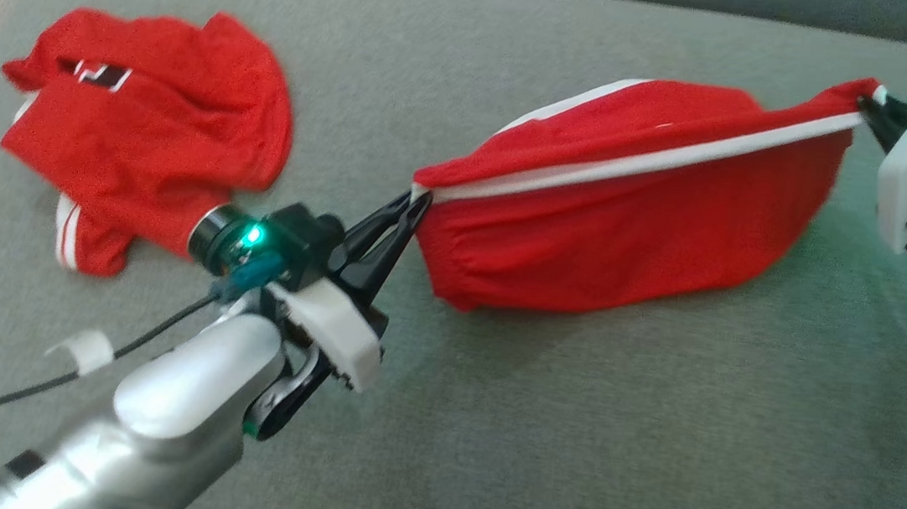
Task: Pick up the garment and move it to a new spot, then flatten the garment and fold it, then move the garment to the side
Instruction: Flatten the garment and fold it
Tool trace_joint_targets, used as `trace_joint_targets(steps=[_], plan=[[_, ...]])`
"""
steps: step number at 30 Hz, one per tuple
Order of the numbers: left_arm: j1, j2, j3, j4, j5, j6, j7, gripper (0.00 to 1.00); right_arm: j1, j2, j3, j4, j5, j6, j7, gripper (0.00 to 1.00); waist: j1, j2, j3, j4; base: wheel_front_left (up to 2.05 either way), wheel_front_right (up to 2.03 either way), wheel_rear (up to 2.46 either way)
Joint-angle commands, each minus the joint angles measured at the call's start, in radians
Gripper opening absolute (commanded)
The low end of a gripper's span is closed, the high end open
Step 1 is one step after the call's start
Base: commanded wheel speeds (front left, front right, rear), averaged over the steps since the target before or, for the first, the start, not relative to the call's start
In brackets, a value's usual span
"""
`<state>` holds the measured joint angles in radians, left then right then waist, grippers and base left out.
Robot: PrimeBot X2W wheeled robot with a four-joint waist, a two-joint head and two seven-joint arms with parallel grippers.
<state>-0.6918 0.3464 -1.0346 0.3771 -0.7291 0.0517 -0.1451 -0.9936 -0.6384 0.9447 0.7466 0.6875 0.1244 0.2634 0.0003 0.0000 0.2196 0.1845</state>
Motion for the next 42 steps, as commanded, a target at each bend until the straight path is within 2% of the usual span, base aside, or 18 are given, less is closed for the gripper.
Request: trace_joint_targets(steps=[1,13,21,22,23,24,25,26,27,31,34,38,42], plan=[[-0.054,0.017,0.037,-0.006,0.010,-0.002,0.001,0.00,-0.027,-0.011,0.000,0.001,-0.009,0.006,-0.004,0.00,-0.0003,0.0000,0.043,0.040,0.00,0.00,0.00],[-0.147,-0.084,0.024,0.128,0.019,-0.046,-0.035,0.00,-0.137,0.026,0.058,0.148,-0.004,0.006,-0.050,0.00,-0.0003,0.0000,0.139,0.109,0.00,0.00,0.00],[-0.176,-0.120,0.013,0.199,0.023,-0.070,-0.050,0.00,-0.170,0.046,0.086,0.213,0.015,0.006,-0.117,0.00,-0.0003,0.0000,0.159,0.123,0.00,0.00,0.00],[-0.178,-0.124,0.014,0.209,0.021,-0.071,-0.053,0.00,-0.174,0.054,0.087,0.227,0.014,0.006,-0.129,0.73,-0.0003,0.0000,0.161,0.124,0.00,0.00,0.00],[-0.180,-0.128,0.017,0.217,0.018,-0.072,-0.056,0.00,-0.176,0.064,0.082,0.243,0.020,0.006,-0.136,1.00,-0.0003,0.0000,0.162,0.124,0.00,0.00,0.00],[-0.183,-0.130,0.018,0.225,0.019,-0.071,-0.059,0.00,-0.178,0.075,0.082,0.256,0.024,0.006,-0.139,1.00,-0.0003,0.0000,0.164,0.124,0.00,0.00,0.00],[-0.187,-0.132,0.018,0.233,0.020,-0.071,-0.062,0.21,-0.181,0.083,0.084,0.267,0.025,0.006,-0.144,1.00,-0.0003,0.0000,0.166,0.124,0.00,0.00,0.00],[-0.190,-0.135,0.020,0.240,0.021,-0.069,-0.065,0.91,-0.185,0.088,0.083,0.280,0.026,0.006,-0.152,1.00,-0.0003,0.0000,0.168,0.125,0.00,0.00,0.00],[-0.193,-0.138,0.022,0.247,0.020,-0.068,-0.067,1.00,-0.191,0.092,0.080,0.296,0.025,0.006,-0.162,1.00,-0.0003,0.0000,0.167,0.125,0.00,0.00,0.00],[-0.197,-0.138,0.046,0.263,0.026,-0.047,-0.094,1.00,-0.210,0.118,0.043,0.378,0.030,0.006,-0.228,1.00,-0.0003,0.0000,0.149,0.114,0.00,0.00,0.00],[-0.189,-0.131,0.077,0.262,0.032,-0.026,-0.109,1.00,-0.215,0.151,0.006,0.426,0.030,0.006,-0.332,1.00,-0.0003,0.0000,0.120,0.098,0.00,0.00,0.00],[-0.163,-0.105,0.149,0.224,0.048,0.012,-0.116,1.00,-0.192,0.192,-0.042,0.435,0.049,0.006,-0.480,1.00,-0.0003,0.0000,0.064,0.065,0.00,0.00,0.00],[-0.091,-0.062,0.270,0.127,0.104,0.065,-0.116,1.00,-0.165,0.206,-0.141,0.390,0.065,0.006,-0.523,1.00,-0.0003,0.0000,-0.002,0.027,0.00,0.00,0.00]])
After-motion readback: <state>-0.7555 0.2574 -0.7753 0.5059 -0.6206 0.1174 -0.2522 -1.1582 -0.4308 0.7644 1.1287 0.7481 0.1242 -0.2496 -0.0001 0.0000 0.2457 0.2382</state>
